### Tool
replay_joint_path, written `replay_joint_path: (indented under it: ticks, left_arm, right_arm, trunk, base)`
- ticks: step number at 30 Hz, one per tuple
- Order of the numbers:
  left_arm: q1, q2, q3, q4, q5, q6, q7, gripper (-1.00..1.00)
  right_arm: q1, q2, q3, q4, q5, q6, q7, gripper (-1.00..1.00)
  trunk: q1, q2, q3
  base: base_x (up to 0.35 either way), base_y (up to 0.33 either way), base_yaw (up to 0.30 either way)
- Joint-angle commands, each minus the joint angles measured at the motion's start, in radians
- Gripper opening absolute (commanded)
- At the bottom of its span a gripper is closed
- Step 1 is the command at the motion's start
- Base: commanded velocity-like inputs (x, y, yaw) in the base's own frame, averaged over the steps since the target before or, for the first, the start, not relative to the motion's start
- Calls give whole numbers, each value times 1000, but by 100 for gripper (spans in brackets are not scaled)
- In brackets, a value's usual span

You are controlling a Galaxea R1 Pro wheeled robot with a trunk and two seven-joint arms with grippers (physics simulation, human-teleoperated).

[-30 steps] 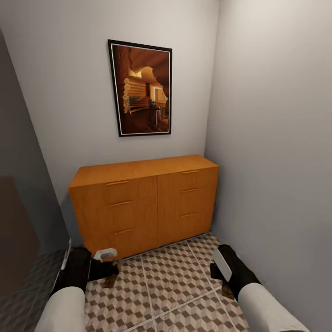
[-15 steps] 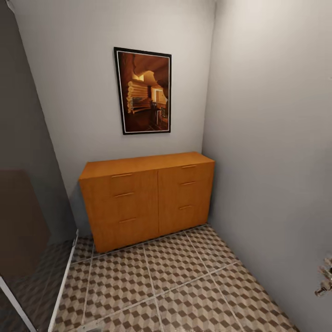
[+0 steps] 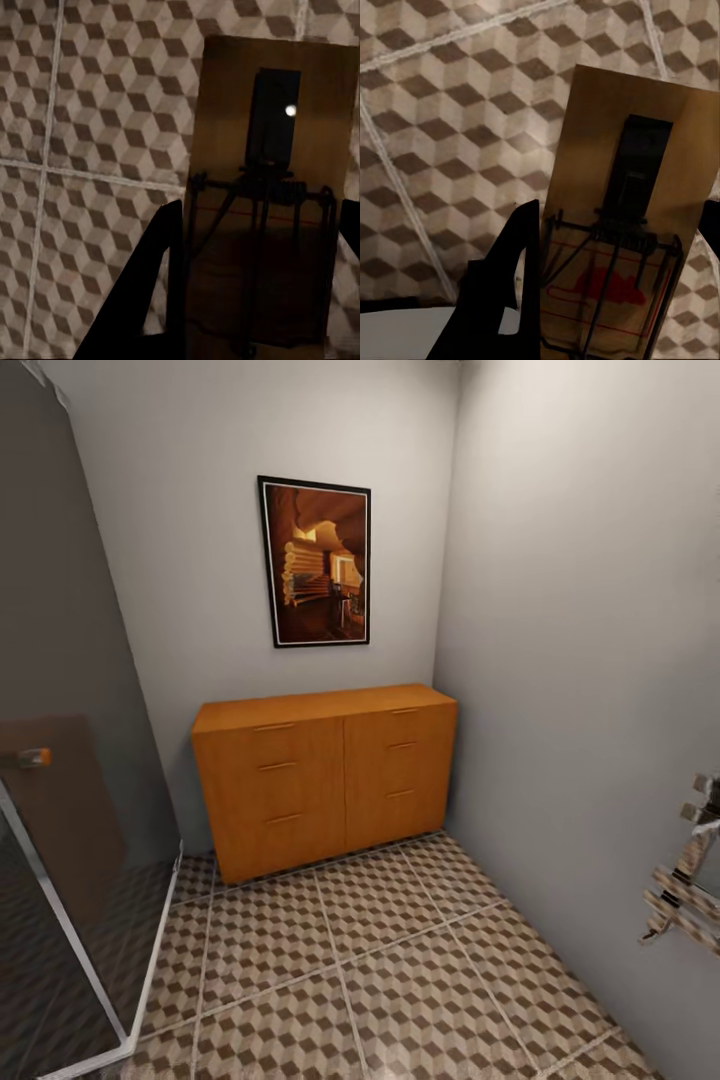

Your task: Take the four mousetraps from the cabinet in the bathroom and place them on the bathroom floor. Make sure all four end up on the same floor surface, and ensure that at least two of them are either under or directly next to the same bathroom sink.

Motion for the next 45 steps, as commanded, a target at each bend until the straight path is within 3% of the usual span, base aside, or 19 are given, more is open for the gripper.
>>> replay_joint_path:
  ticks: [1, 8, 15, 20, 24, 26, 35, 45]
  left_arm:
    - [5, 1, 8, 2, -12, -3, 9, -100]
    - [45, 3, 8, 13, -12, -64, 4, -100]
    - [71, -1, 8, 46, -12, -74, -7, -100]
    - [105, -4, 9, 54, 1, -74, -140, -100]
    - [118, 2, 10, 54, 23, -73, -198, -100]
    - [120, 4, 11, 53, 29, -68, -277, -100]
    - [125, 2, 8, 54, 26, -60, -333, -100]
    - [125, 4, 4, 48, 22, 86, -370, -100]
  right_arm:
    - [5, 0, 9, 1, -11, -4, 2, -100]
    - [20, 2, 11, 1, -10, -4, 6, -100]
    - [20, 0, 11, 1, -10, -3, 13, -100]
    - [20, 0, 11, 1, -10, -4, 12, -100]
    - [20, 0, 11, 1, -10, -4, 13, -100]
    - [20, 1, 11, 1, -10, -5, 12, -100]
    - [20, 0, 11, 1, -10, -8, 7, -100]
    - [20, -1, 11, 1, -10, -10, 7, -100]
  trunk:
    - [-1, -1, -1]
    - [-1, -1, -1]
    - [-1, -1, -1]
    - [-1, -1, -1]
    - [-1, -1, -1]
    - [-1, -1, -1]
    - [-1, -1, -1]
    - [-1, -1, -1]
  base:
    - [-345, -5, 0]
    - [-198, -18, 0]
    - [-14, -1, 126]
    - [-1, 0, 265]
    - [0, 0, 272]
    - [0, 0, 268]
    - [0, 0, 129]
    - [0, 0, 258]
